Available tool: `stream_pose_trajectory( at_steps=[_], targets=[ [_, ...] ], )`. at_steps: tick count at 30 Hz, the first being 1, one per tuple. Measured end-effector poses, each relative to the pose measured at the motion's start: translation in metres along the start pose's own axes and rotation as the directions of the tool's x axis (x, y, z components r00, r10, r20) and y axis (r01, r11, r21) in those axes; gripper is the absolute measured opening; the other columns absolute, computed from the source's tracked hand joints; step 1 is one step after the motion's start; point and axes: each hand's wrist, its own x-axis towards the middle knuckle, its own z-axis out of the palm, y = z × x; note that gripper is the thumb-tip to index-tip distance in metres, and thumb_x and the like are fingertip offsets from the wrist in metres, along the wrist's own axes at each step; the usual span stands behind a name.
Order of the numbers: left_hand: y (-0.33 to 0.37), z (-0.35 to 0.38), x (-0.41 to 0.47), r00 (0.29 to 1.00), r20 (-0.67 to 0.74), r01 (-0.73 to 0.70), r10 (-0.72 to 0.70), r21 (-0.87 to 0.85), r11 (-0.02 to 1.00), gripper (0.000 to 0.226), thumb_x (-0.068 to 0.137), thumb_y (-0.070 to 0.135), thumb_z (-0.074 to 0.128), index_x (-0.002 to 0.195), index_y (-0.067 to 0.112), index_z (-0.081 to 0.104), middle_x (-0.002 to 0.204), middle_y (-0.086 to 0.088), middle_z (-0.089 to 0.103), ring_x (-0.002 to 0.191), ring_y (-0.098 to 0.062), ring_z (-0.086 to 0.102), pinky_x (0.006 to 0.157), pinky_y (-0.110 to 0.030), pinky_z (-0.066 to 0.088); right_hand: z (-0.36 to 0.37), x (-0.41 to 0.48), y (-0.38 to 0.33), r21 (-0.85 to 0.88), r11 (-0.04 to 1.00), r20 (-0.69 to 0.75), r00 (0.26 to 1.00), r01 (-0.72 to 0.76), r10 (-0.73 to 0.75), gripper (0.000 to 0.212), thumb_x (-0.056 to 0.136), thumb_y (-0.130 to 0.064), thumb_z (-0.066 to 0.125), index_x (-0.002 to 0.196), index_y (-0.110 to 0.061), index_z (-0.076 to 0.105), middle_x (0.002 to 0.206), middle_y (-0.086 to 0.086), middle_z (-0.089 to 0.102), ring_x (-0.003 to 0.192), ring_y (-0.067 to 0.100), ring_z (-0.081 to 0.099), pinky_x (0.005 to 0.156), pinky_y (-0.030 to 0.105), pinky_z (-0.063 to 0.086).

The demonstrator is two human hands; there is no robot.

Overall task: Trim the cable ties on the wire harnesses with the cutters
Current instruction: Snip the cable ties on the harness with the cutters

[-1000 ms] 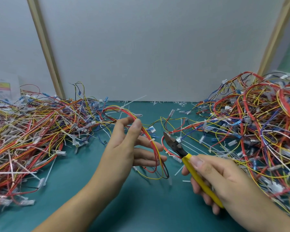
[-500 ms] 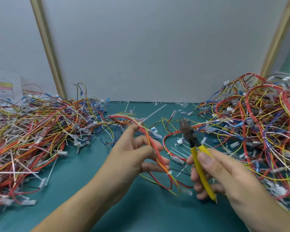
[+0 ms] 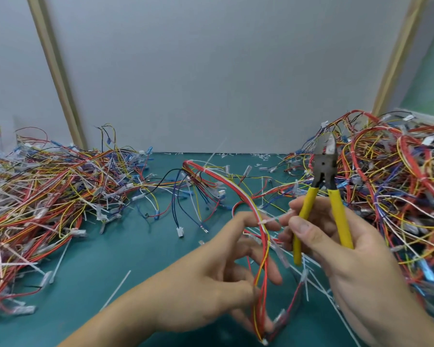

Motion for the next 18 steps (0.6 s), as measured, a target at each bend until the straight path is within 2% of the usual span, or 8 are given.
stream_pose_trajectory(
  at_steps=[3,6,8,10,12,15,18],
  targets=[
    [0.0,0.005,0.002,1.0,0.021,0.016,-0.016,0.011,1.0,0.063,0.094,-0.013,0.046,0.136,0.033,0.033,0.116,-0.016,0.055,0.08,-0.035,0.067,0.075,-0.04,0.06,0.003,0.001,0.002,0.073,0.997,-0.023,1.0,-0.006,0.008,0.028,0.065,-0.03,0.081,0.092,-0.022,0.075,0.083,0.007,0.074,0.078,0.027,0.076,0.075,0.033,0.062],
    [0.001,0.005,0.001,1.0,0.023,0.017,-0.016,-0.031,0.999,0.062,0.092,-0.011,0.046,0.135,0.032,0.036,0.117,-0.017,0.054,0.082,-0.036,0.067,0.075,-0.04,0.06,0.005,0.002,0.001,0.078,0.997,-0.025,1.0,0.008,-0.006,0.02,0.067,-0.022,0.074,0.087,-0.021,0.074,0.076,0.004,0.071,0.074,0.025,0.075,0.072,0.032,0.06],
    [0.004,0.004,0.001,1.0,0.014,0.013,-0.012,-0.112,0.994,0.053,0.09,-0.004,0.049,0.131,0.029,0.044,0.116,-0.019,0.055,0.086,-0.037,0.067,0.071,-0.038,0.06,0.005,0.001,-0.002,0.016,0.998,-0.028,0.998,0.058,-0.057,0.018,0.07,-0.022,0.073,0.088,-0.021,0.072,0.075,0.004,0.071,0.074,0.022,0.075,0.071,0.03,0.061],
    [0.005,0.003,0.003,0.997,-0.081,-0.025,0.008,-0.214,0.977,0.035,0.089,0.012,0.058,0.123,0.018,0.054,0.109,-0.017,0.059,0.082,-0.037,0.066,0.066,-0.04,0.061,0.007,0.0,-0.003,-0.076,0.99,-0.01,0.993,0.12,-0.121,0.017,0.072,-0.023,0.071,0.088,-0.023,0.07,0.076,0.004,0.069,0.073,0.015,0.071,0.072,0.03,0.06],
    [0.004,0.003,0.005,0.972,-0.234,-0.076,0.027,-0.205,0.976,0.029,0.087,0.025,0.067,0.11,0.01,0.061,0.094,-0.012,0.063,0.072,-0.032,0.067,0.058,-0.04,0.06,0.01,-0.003,-0.003,-0.098,0.984,0.014,0.989,0.148,-0.147,0.016,0.072,-0.024,0.071,0.088,-0.024,0.068,0.077,0.005,0.068,0.071,0.017,0.066,0.073,0.03,0.058],
    [0.002,0.004,0.008,0.931,-0.361,-0.1,0.048,-0.125,0.987,0.016,0.087,0.025,0.072,0.088,0.01,0.067,0.073,-0.007,0.063,0.059,-0.025,0.066,0.049,-0.033,0.057,0.015,-0.007,-0.002,-0.111,0.98,0.048,0.986,0.164,-0.159,0.014,0.073,-0.023,0.071,0.087,-0.023,0.067,0.078,0.006,0.067,0.07,0.018,0.065,0.071,0.027,0.056],
    [0.001,0.003,0.009,0.916,-0.4,-0.061,0.017,-0.097,0.993,0.011,0.084,0.021,0.068,0.081,0.01,0.066,0.064,-0.012,0.061,0.053,-0.026,0.065,0.046,-0.03,0.054,0.015,-0.008,-0.001,-0.128,0.978,0.07,0.985,0.163,-0.155,0.015,0.081,-0.008,0.073,0.088,-0.02,0.067,0.075,0.002,0.067,0.067,0.01,0.062,0.068,0.019,0.053]
  ],
)
